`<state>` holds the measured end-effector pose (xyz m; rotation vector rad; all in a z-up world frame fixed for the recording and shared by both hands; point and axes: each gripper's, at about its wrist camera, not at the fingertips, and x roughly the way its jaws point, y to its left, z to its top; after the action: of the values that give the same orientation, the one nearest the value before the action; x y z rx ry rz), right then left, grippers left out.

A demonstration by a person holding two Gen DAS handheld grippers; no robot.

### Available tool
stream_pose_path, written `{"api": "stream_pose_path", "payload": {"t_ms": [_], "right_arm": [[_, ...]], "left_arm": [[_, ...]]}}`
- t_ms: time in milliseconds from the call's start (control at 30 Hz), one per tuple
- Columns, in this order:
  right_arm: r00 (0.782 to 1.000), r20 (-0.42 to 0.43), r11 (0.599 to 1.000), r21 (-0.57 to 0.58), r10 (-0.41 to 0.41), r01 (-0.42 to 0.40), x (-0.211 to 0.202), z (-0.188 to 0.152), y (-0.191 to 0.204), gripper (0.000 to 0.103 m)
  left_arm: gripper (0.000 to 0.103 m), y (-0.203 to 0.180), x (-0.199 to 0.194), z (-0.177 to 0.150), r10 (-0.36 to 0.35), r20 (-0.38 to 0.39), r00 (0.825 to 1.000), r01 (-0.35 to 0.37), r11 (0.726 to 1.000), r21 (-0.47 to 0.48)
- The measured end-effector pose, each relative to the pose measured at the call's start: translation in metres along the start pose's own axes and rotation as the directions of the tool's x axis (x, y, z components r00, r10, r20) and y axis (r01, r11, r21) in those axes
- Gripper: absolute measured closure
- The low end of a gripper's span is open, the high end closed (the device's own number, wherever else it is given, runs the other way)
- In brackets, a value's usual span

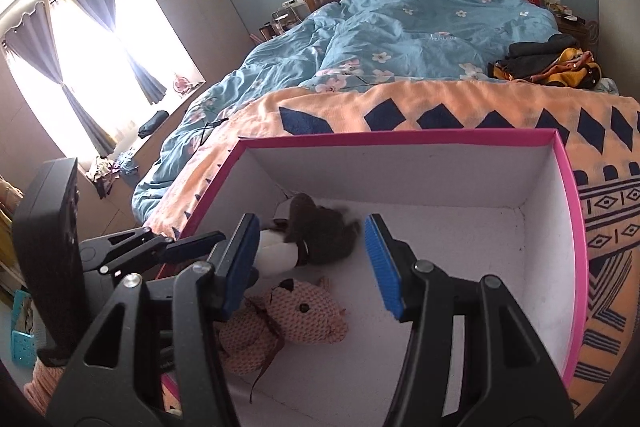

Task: Organize objects
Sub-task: 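Drop the plush dog into the box by opening the left tool, then return the left tool to the pile and grasp the green plush frog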

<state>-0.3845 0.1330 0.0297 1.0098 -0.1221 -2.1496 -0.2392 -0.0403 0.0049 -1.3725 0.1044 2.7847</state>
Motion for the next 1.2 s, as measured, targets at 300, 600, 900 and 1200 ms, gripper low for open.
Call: {"api": "stream_pose_path", "payload": {"t_ms": [300,600,900,1200], "right_arm": [[1.000,0.009,1.000,-0.027,-0.010,0.010,-0.012,-0.015,0.000,0.045],[0.999,0.030,0.998,-0.062,0.020,-0.018,-0.036,-0.041,0.005,0.045],[0.990,0.107,0.987,-0.143,0.092,-0.076,-0.084,-0.086,0.032,0.044],[0.983,0.073,0.968,-0.200,0.169,-0.152,-0.101,-0.145,0.055,0.041]], "left_arm": [[0.059,0.005,-0.021,-0.013,0.029,0.071,0.997,-0.029,1.000,-0.001],[0.046,-0.002,-0.068,-0.039,-0.097,0.201,0.975,0.095,0.995,0.022],[0.034,-0.009,-0.116,-0.089,-0.184,0.312,0.932,0.183,0.983,0.035],[0.032,-0.009,-0.121,-0.140,-0.215,0.299,0.930,0.221,0.975,0.015]]}}
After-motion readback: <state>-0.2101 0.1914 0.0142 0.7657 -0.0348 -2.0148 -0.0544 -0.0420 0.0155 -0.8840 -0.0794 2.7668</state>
